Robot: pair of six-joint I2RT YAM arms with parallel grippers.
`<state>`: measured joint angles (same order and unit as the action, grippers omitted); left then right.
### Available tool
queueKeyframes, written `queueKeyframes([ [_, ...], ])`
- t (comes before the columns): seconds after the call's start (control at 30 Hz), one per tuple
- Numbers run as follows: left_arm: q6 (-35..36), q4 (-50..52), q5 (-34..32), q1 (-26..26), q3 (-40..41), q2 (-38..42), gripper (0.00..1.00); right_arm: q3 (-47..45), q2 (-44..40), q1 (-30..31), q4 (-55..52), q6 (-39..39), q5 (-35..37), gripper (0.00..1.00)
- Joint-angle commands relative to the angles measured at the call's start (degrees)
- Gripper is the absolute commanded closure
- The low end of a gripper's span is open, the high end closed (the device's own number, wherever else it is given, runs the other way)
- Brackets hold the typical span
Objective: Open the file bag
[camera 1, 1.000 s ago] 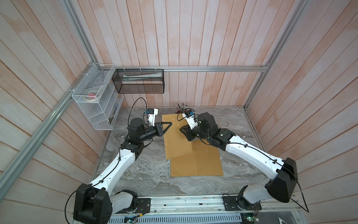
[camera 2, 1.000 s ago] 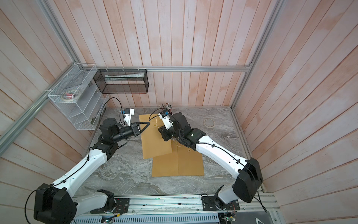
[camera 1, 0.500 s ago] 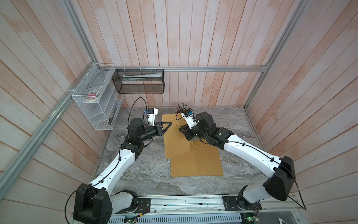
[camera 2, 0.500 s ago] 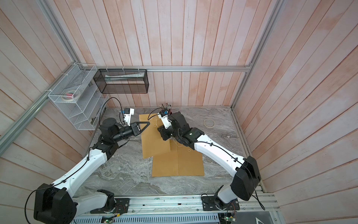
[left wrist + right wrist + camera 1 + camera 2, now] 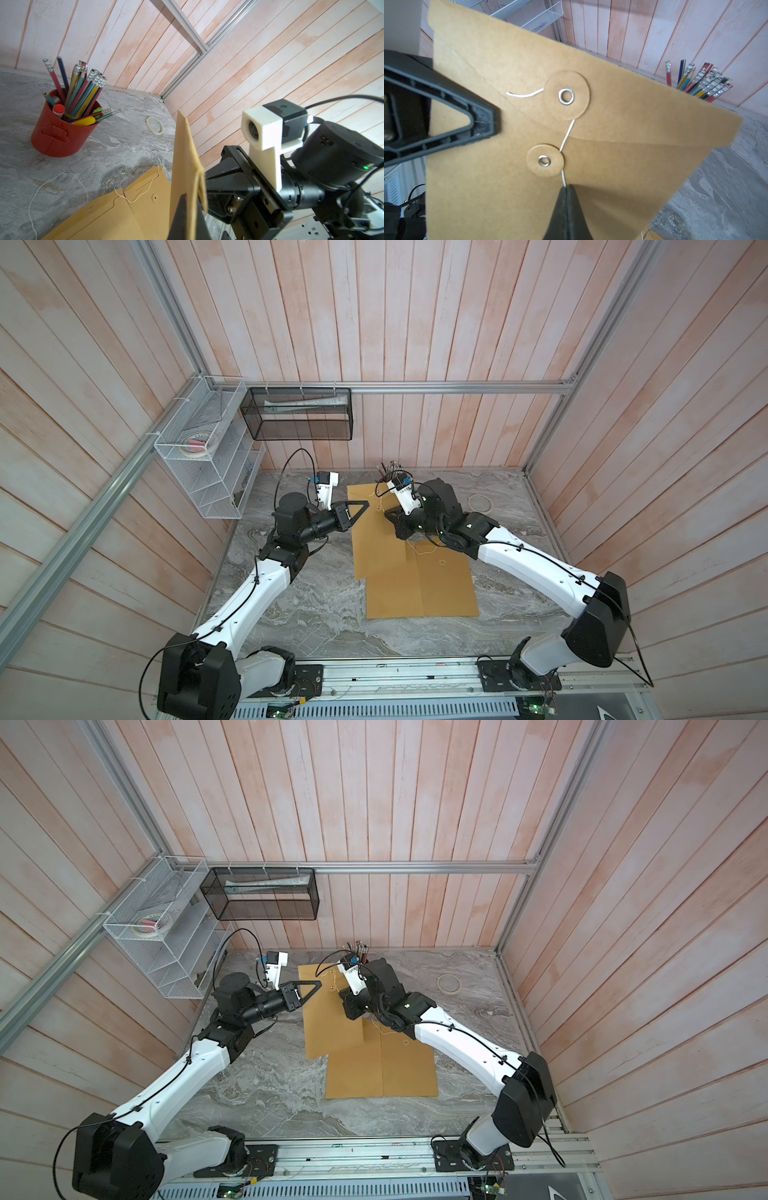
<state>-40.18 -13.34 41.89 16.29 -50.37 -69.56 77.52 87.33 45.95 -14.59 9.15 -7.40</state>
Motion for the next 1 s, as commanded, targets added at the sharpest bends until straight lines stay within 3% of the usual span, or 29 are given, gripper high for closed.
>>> queueKeyframes([
  [0.0, -0.6, -2.6, 2.3, 0.8, -0.2, 1.3, 1.0, 1.8, 1.1, 0.4, 0.6, -0.2, 0.8, 0.99],
  [0.57, 0.8, -1.8, 1.4, 0.8, 0.8, 1.2, 1.0, 2.1, -1.3, 0.2, 0.9, 1.3, 7.0, 1.0],
  [0.97, 0.8, -2.4, 1.5, 0.8, 1.7, 1.3, 1.0, 4.1, -1.3, 0.2, 1.1, 1.0, 5.4, 1.0],
])
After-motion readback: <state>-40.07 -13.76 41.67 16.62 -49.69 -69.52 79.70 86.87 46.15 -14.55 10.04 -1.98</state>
